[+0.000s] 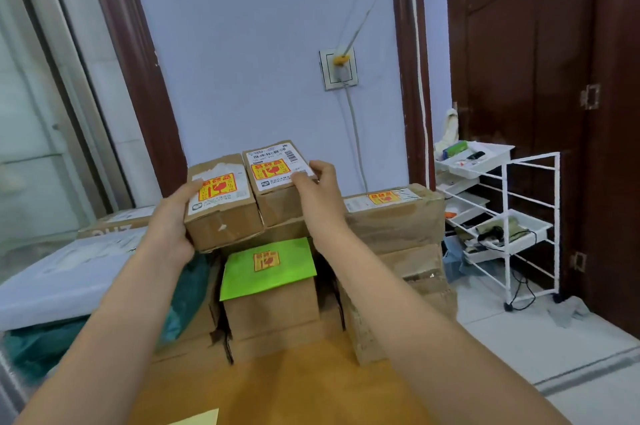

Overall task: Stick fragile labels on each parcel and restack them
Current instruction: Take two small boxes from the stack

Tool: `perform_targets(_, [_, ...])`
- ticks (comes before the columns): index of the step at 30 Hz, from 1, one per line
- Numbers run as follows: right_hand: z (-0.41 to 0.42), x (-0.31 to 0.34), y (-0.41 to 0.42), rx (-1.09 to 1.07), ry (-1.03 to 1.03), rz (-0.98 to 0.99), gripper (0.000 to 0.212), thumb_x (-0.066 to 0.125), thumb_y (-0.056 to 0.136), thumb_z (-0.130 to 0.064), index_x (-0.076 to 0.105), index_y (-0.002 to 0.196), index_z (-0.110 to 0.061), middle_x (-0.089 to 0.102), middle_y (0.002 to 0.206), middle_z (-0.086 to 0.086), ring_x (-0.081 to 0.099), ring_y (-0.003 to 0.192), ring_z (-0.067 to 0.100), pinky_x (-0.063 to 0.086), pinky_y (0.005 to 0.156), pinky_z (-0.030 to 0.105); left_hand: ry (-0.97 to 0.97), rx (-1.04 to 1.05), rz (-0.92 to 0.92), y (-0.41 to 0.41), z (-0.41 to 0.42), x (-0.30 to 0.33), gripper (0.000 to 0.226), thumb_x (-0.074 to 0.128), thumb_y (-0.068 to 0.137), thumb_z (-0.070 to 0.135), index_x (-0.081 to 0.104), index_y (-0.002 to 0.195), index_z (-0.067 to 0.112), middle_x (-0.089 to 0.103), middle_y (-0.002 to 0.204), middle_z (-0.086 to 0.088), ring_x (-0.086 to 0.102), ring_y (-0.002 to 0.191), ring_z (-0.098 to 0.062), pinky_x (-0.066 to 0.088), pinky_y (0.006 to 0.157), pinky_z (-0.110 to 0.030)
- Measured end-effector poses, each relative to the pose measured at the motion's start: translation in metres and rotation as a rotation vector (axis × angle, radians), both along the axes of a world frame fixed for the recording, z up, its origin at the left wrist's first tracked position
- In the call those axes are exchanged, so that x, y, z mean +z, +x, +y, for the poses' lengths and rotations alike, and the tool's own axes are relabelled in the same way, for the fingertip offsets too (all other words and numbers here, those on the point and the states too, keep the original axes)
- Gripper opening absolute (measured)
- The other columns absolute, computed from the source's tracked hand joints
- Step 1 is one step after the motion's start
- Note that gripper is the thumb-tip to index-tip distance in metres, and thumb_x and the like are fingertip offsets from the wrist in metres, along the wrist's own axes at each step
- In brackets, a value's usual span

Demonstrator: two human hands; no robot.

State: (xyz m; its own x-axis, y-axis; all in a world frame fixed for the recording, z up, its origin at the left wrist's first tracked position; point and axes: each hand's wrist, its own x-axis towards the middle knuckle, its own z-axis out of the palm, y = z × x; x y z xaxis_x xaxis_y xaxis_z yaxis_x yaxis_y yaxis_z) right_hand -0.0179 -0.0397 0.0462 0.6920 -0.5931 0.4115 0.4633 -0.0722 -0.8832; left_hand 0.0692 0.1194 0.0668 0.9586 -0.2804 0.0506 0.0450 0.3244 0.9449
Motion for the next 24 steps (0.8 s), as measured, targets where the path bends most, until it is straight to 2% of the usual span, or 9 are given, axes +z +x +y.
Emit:
perform_targets(4, [-0.003, 0.001, 0.039, -0.065, 0.067, 0.003, 0.022, 0.054, 0.09, -0.022, 0.045, 0.11, -0.015, 0.054, 0.117, 0.005, 0.052, 0.076, 0.005, 0.046, 0.076, 0.034, 0.051, -0.001, 0.05, 0.038, -0.013, 0.008, 0.012, 0.058, 0.092, 0.031, 0.062, 0.092, 0.02, 0.072, 0.066, -0.001, 0.068, 0.051, -0.015, 0.055, 0.043, -0.037])
perform_targets(10, [-0.011, -0.011, 0.081, -0.154, 0.112, 0.008, 0.033, 0.052, 0.094, -0.025, 0.047, 0.123, -0.01, 0.035, 0.121, -0.002, 0.046, 0.069, 0.0, 0.035, 0.069, 0.024, 0.135, -0.001, 0.091, 0.08, -0.036, 0.01, 0.018, 0.05, 0.094, 0.027, 0.059, 0.086, 0.013, 0.068, 0.055, -0.003, 0.064, 0.042, -0.015, 0.052, 0.036, -0.034])
perform_targets(12, [-0.013, -0.017, 0.095, -0.174, 0.141, -0.002, 0.034, 0.052, 0.094, -0.026, 0.047, 0.124, -0.01, 0.032, 0.119, -0.002, 0.048, 0.073, 0.002, 0.037, 0.071, 0.023, 0.152, 0.016, 0.098, 0.09, -0.042, 0.007, 0.017, 0.049, 0.093, 0.025, 0.059, 0.084, 0.013, 0.067, 0.054, -0.003, 0.063, 0.042, -0.016, 0.053, 0.039, -0.035])
perform_targets(16, [-0.018, -0.029, 0.12, -0.183, 0.17, 0.003, 0.037, 0.051, 0.096, -0.028, 0.047, 0.128, -0.009, 0.032, 0.117, -0.004, 0.052, 0.097, 0.015, 0.038, 0.076, 0.022, 0.181, 0.066, 0.099, 0.112, -0.052, -0.005, 0.015, 0.051, 0.088, 0.024, 0.058, 0.092, 0.011, 0.068, 0.058, -0.005, 0.065, 0.047, -0.02, 0.055, 0.043, -0.036])
perform_targets(19, [-0.022, -0.042, 0.135, -0.189, 0.185, 0.025, 0.037, 0.05, 0.097, -0.028, 0.049, 0.128, -0.008, 0.037, 0.124, 0.0, 0.051, 0.107, 0.018, 0.036, 0.08, 0.021, 0.236, 0.104, 0.112, 0.121, -0.059, -0.017, 0.02, 0.053, 0.087, 0.024, 0.056, 0.102, 0.011, 0.067, 0.075, -0.008, 0.063, 0.06, -0.022, 0.055, 0.047, -0.035])
perform_targets(21, [-0.024, -0.05, 0.142, -0.201, 0.183, 0.039, 0.036, 0.048, 0.098, -0.028, 0.049, 0.128, -0.008, 0.04, 0.126, 0.001, 0.051, 0.11, 0.018, 0.036, 0.085, 0.022, 0.266, 0.139, 0.119, 0.126, -0.064, -0.025, 0.022, 0.056, 0.086, 0.023, 0.054, 0.104, 0.011, 0.062, 0.081, -0.008, 0.062, 0.051, -0.022, 0.053, 0.042, -0.032])
perform_targets(24, [-0.028, -0.06, 0.146, -0.184, 0.183, 0.09, 0.031, 0.042, 0.1, -0.026, 0.05, 0.126, -0.011, 0.045, 0.125, 0.0, 0.051, 0.11, 0.017, 0.037, 0.087, 0.025, 0.315, 0.19, 0.12, 0.134, -0.07, -0.037, 0.022, 0.058, 0.088, 0.022, 0.051, 0.106, 0.01, 0.058, 0.078, -0.01, 0.06, 0.046, -0.023, 0.047, 0.033, -0.029])
